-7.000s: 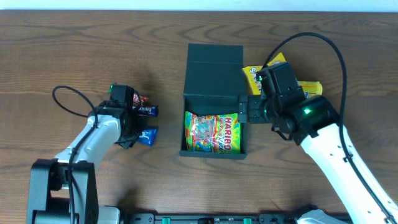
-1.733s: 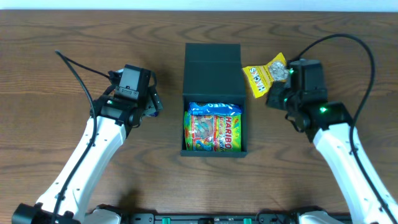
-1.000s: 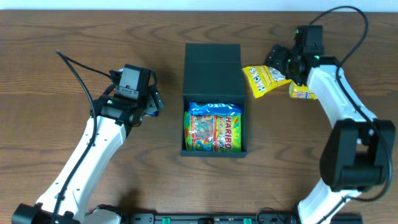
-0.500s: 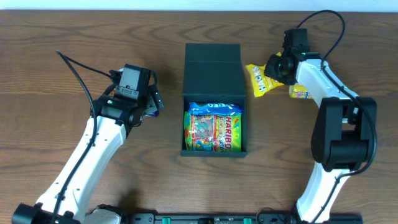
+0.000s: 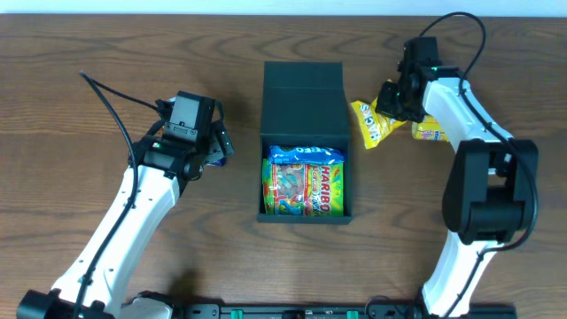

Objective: Pack container
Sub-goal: 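Place the Halls bag into the box and open right gripper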

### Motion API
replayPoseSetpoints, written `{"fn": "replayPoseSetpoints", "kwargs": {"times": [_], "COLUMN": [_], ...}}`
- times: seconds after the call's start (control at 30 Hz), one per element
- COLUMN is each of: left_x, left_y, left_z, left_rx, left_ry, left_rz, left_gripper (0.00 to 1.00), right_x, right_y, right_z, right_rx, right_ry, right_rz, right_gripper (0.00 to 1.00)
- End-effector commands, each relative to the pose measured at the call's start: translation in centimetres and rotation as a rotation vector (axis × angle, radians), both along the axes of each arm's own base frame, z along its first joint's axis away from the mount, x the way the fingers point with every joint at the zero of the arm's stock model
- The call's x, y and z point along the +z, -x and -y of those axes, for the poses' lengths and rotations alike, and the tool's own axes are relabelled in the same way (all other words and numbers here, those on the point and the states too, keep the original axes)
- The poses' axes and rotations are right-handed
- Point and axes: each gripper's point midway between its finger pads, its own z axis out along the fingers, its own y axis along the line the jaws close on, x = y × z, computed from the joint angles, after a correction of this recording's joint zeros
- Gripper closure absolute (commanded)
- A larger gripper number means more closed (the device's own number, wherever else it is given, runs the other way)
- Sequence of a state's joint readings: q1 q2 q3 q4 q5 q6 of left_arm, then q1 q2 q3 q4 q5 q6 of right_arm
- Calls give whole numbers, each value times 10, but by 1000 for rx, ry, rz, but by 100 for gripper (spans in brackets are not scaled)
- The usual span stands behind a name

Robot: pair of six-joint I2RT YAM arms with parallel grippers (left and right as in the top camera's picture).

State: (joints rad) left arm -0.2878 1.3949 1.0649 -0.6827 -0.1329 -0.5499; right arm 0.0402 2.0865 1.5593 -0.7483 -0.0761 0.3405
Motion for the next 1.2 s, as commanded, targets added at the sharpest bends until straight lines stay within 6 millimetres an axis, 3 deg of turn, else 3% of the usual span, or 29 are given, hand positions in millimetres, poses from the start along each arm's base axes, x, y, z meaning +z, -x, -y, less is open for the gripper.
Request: {"fn": "replayPoseSetpoints", "kwargs": {"times": [0.0, 0.03, 0.17, 0.23, 0.33, 0.43, 0.53, 0.73, 0.8, 0.93, 1.17], "left_x": [0, 0, 0, 1, 1, 1, 0, 0, 0, 1, 1], "left_y": [0, 0, 0, 0, 0, 0, 0, 0, 0, 0, 0], "left_z": [-1, -1, -1, -1, -1, -1, -1, -1, -1, -1, -1], "left_rx": [7, 7, 7, 7, 7, 7, 7, 7, 7, 7, 7], "left_ry": [5, 5, 5, 5, 5, 5, 5, 5, 5, 5, 5], "left_rz": [0, 0, 0, 1, 1, 1, 0, 0, 0, 1, 1], "left_gripper": [5, 5, 5, 5, 5, 5, 5, 5, 5, 5, 5], "right_x": [66, 101, 175, 199, 212, 201, 173, 109, 88, 66, 61], "right_y": [-10, -6, 22, 46, 84, 115, 140, 180, 189, 196, 199], "right_z": [-14, -22, -51, -73, -105, -129, -145, -149, -144, -143, -155], "right_rx": [89, 136, 258, 348, 472, 593, 670, 731, 738, 782, 941], "right_ry": [3, 0, -23, -59, -115, -122, -113, -76, -40, -24, 2], "right_rz": [137, 207, 337, 363, 331, 248, 156, -15, -49, -59, -11], "right_gripper": [99, 99, 99, 99, 98, 99, 98, 98, 99, 99, 98]}}
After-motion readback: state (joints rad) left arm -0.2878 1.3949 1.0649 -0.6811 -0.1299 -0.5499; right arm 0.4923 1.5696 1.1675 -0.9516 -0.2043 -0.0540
